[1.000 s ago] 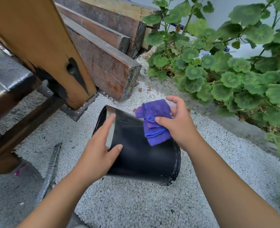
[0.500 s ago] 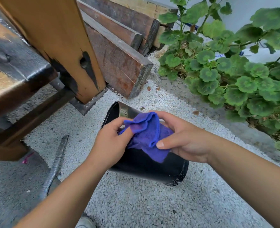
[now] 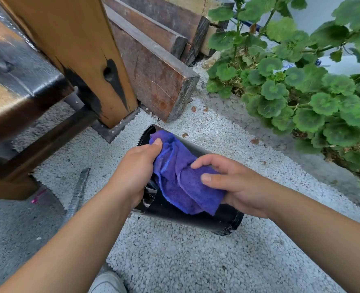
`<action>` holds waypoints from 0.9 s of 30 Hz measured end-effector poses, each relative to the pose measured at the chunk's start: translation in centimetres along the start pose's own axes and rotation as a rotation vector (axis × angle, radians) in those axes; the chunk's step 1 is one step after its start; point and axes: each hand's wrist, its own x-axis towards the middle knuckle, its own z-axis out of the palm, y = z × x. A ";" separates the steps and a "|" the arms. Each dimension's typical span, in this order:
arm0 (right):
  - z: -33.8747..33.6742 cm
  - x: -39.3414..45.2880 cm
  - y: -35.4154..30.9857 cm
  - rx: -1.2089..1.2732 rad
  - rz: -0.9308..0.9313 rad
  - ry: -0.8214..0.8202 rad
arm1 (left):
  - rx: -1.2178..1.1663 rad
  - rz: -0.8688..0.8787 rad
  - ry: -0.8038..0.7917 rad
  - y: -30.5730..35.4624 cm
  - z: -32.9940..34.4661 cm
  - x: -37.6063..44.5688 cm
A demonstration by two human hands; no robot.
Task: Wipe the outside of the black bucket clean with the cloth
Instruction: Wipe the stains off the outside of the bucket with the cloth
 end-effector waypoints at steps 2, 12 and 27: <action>0.7 0.3 0.2 -0.237 0.002 0.132 | 0.034 0.030 0.026 -0.2 0.0 0.0; 0.6 2.6 1.0 -0.505 -0.113 0.405 | 0.014 0.068 -0.014 -0.9 -0.3 0.2; -1.4 0.8 -0.8 0.122 -0.142 0.204 | 0.104 0.112 0.050 -1.1 -1.4 0.8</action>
